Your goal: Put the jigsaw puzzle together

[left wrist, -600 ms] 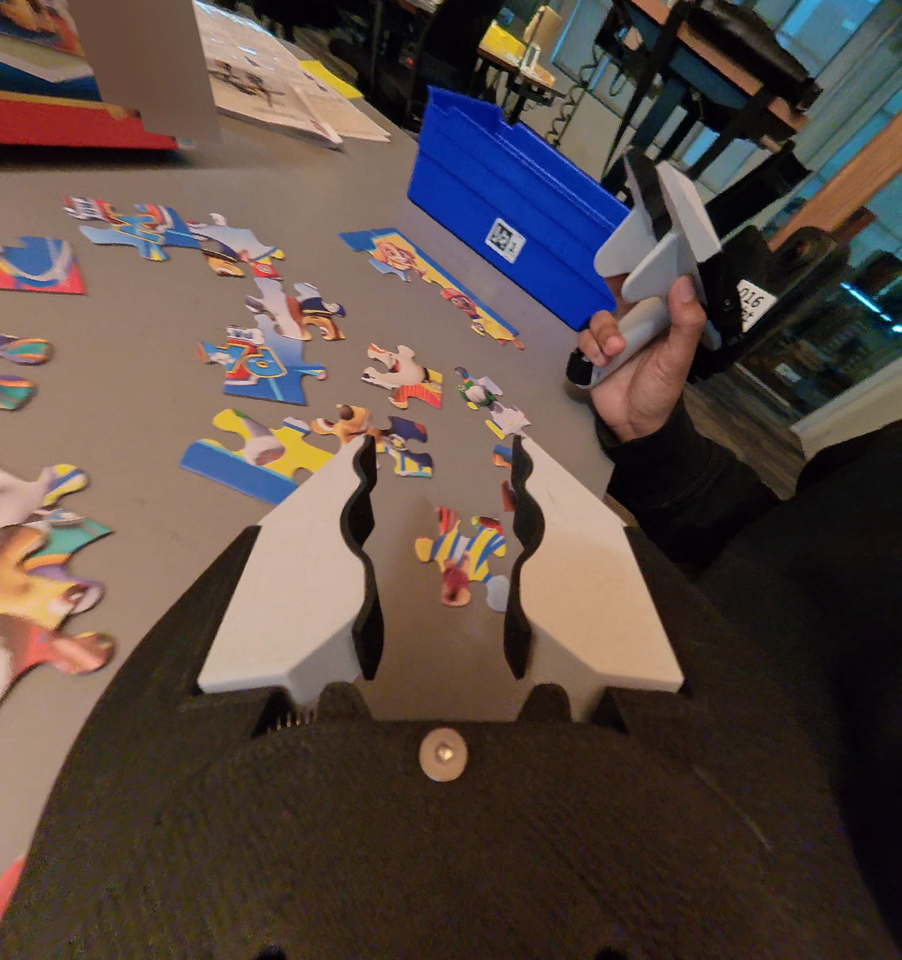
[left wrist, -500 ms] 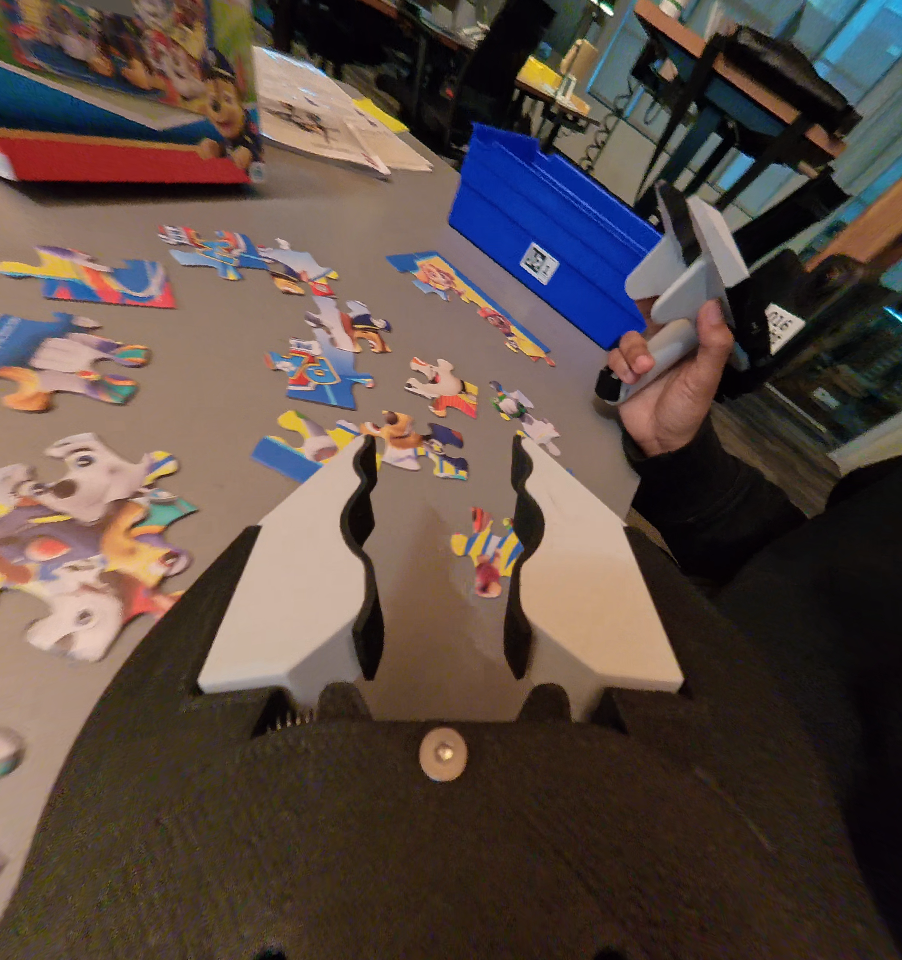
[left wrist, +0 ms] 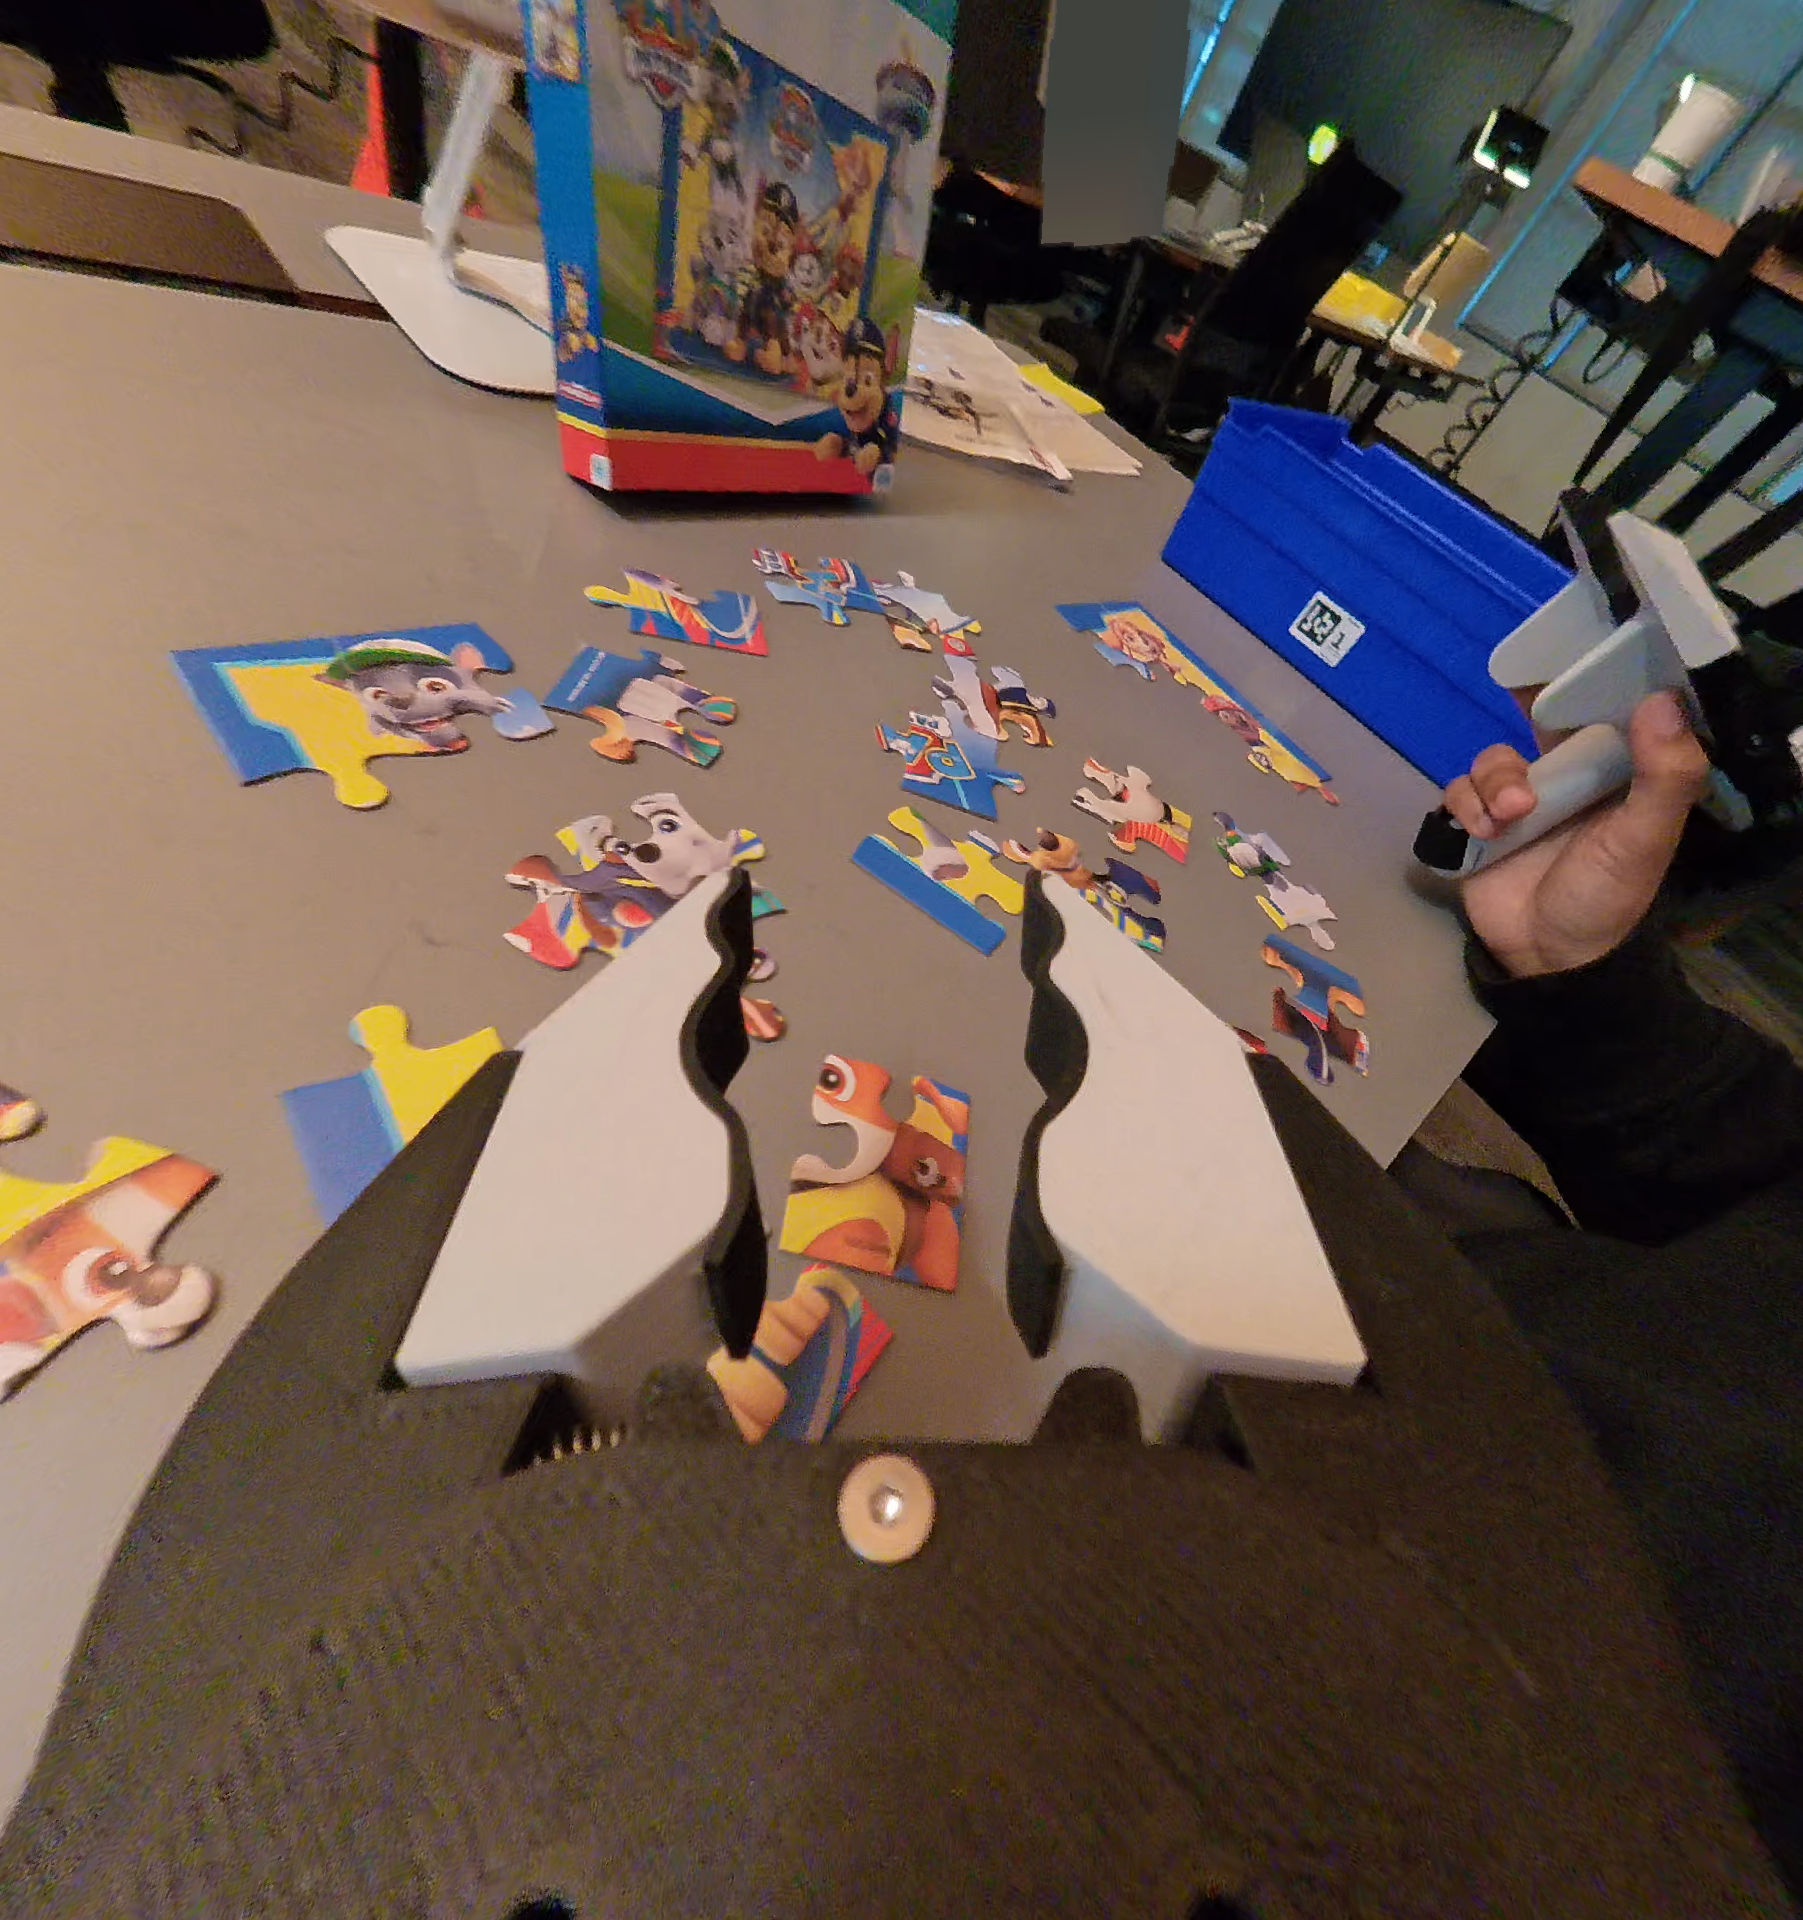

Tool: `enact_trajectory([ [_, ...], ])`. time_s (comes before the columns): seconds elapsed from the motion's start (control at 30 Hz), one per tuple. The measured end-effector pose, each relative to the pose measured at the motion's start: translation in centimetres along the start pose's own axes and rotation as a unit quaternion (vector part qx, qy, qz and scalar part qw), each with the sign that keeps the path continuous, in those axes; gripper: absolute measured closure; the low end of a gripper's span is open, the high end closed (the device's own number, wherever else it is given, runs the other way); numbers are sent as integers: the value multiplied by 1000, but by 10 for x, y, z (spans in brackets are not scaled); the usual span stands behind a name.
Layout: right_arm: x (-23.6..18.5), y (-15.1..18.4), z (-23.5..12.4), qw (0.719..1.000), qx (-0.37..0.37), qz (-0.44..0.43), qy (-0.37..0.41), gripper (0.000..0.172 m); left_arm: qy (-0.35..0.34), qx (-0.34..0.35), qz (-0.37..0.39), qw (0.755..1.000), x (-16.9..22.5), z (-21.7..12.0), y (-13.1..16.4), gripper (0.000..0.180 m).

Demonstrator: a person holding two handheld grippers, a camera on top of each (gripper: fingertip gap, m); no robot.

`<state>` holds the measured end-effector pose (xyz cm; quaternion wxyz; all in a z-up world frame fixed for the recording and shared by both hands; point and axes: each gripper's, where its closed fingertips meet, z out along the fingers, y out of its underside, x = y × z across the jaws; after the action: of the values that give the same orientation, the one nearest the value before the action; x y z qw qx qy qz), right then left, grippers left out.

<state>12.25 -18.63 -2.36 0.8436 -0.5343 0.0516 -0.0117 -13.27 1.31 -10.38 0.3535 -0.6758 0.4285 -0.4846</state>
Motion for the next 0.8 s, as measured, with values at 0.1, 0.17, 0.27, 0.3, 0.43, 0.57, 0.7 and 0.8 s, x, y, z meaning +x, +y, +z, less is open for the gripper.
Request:
enact_trajectory([
  [0.1, -1, 1, 0, 1000, -3, -6, 1, 136, -18, 16, -10, 1000, -10, -11, -2, 131],
  [0.17, 0, 1, 1, 1000, -5, -9, 3, 135, -24, 27, -24, 999, -15, -17, 3, 131],
  [0.27, 1, 2, 0, 1000, -8, -12, 9, 135, -42, 55, -43, 997, -24, -29, 12, 132],
  [0.3, 1, 3, 1, 1000, -9, -14, 10, 135, -55, 67, -43, 995, -29, -34, 11, 132],
  [0.43, 0, 6, 2, 999, -18, -29, 14, 135, -117, 90, -46, 988, -57, -58, 5, 129],
  [0.57, 2, 11, 4, 998, -35, -47, 27, 135, -174, 89, -64, 979, -84, -75, 11, 130],
  [0.7, 6, 17, 5, 997, -49, -49, 38, 135, -188, 68, -84, 976, -98, -74, 26, 131],
  [0.8, 8, 21, 7, 996, -60, -52, 42, 135, -196, 54, -75, 976, -101, -73, 32, 132],
])
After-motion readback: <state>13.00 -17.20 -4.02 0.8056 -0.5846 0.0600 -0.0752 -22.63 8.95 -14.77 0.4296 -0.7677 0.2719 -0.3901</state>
